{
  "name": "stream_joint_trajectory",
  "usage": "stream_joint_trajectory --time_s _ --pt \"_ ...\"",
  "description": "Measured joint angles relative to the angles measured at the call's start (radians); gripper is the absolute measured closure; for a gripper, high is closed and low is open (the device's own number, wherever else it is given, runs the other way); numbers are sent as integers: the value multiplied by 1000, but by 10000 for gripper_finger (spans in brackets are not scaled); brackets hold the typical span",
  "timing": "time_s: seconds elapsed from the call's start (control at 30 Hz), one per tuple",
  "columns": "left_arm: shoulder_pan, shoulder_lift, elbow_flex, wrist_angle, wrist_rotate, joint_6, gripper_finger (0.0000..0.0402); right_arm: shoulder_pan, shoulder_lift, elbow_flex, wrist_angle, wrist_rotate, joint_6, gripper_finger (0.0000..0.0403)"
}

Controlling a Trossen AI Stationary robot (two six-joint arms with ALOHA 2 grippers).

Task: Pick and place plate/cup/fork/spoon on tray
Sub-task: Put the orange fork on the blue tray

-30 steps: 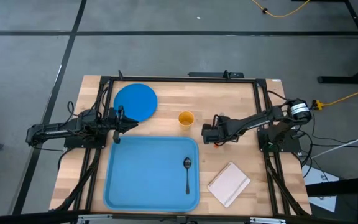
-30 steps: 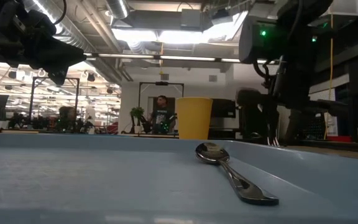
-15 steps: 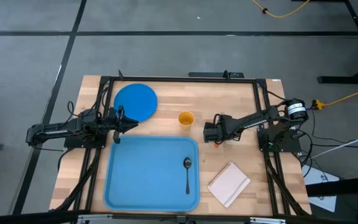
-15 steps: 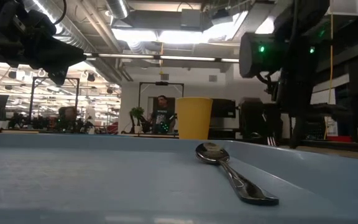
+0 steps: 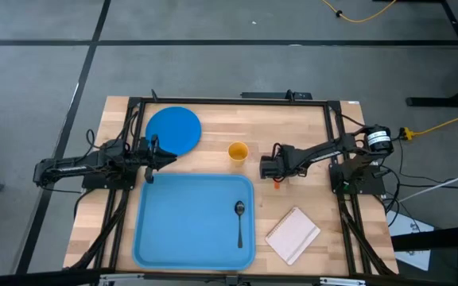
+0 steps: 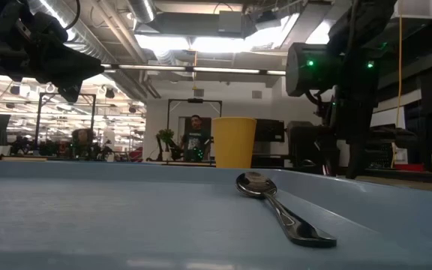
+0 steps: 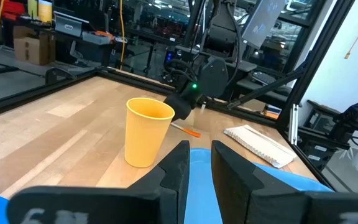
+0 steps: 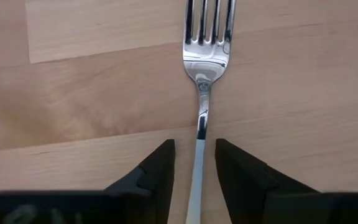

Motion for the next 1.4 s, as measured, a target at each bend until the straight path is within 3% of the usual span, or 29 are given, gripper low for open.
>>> stream_joint_trajectory --time_s 0.27,0.5,0.63,0.93,1.2,1.4 --pt "0 0 0 0 0 0 343 6 1 -1 -1 2 24 389" --pt "0 0 0 0 0 0 343 42 4 31 -49 -1 82 397" --pt "0 0 0 0 0 0 343 79 4 126 -152 -45 98 399" --pt "0 0 0 0 0 0 343 216 22 357 -253 15 162 400" --pt "0 0 0 0 0 0 343 398 222 573 -271 53 374 401" --pt "0 0 0 0 0 0 343 444 400 823 -310 68 371 401"
